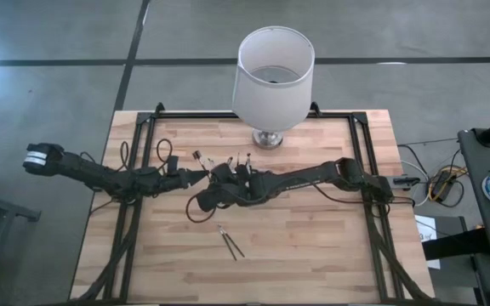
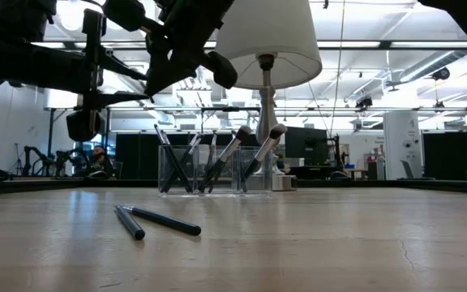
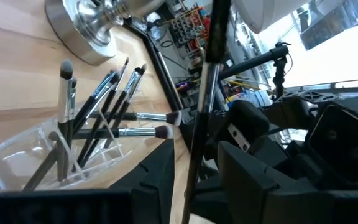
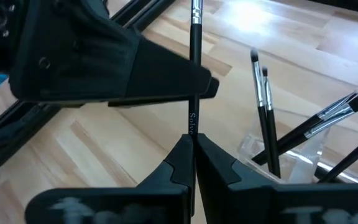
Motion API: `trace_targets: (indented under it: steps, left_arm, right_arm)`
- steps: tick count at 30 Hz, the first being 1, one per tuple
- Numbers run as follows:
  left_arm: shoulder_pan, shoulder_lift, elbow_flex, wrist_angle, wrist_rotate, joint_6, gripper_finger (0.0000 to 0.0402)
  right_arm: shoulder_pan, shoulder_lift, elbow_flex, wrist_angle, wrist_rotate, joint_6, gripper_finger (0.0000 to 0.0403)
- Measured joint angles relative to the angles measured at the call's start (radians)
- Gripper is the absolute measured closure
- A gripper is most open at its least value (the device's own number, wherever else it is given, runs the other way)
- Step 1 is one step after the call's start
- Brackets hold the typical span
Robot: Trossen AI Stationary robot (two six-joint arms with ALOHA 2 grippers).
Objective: Put items in baskets/containers
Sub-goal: Put the brow brush into the transparent organizer
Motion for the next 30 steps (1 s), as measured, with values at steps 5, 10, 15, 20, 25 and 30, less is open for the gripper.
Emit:
trace_targets:
  steps: [5,10,15,20,25,30]
  left_arm:
    - [0.002,0.0,0.0,0.015,-0.015,0.024,0.0297]
    - [0.002,0.002,0.0,0.017,-0.016,0.027,0.0324]
    - [0.002,0.002,-0.002,0.017,-0.016,0.027,0.035]
    - [0.002,0.002,-0.006,0.015,-0.016,0.046,0.0381]
    - [0.002,0.002,-0.006,0.017,-0.014,0.074,0.0391]
    - [0.001,0.001,-0.006,0.02,-0.005,0.113,0.0392]
  right_arm:
    - [0.001,0.0,0.0,0.003,0.0,0.001,0.0394]
    - [0.0,0.0,0.0,0.006,-0.001,0.001,0.0394]
    - [0.0,0.0,0.0,0.006,-0.003,0.0,0.0394]
    - [0.0,0.0,0.0,0.006,-0.004,-0.003,0.0394]
    - [0.0,0.0,0.0,0.006,-0.008,-0.003,0.0394]
    - [0.005,-0.004,0.0,0.003,-0.017,-0.007,0.0384]
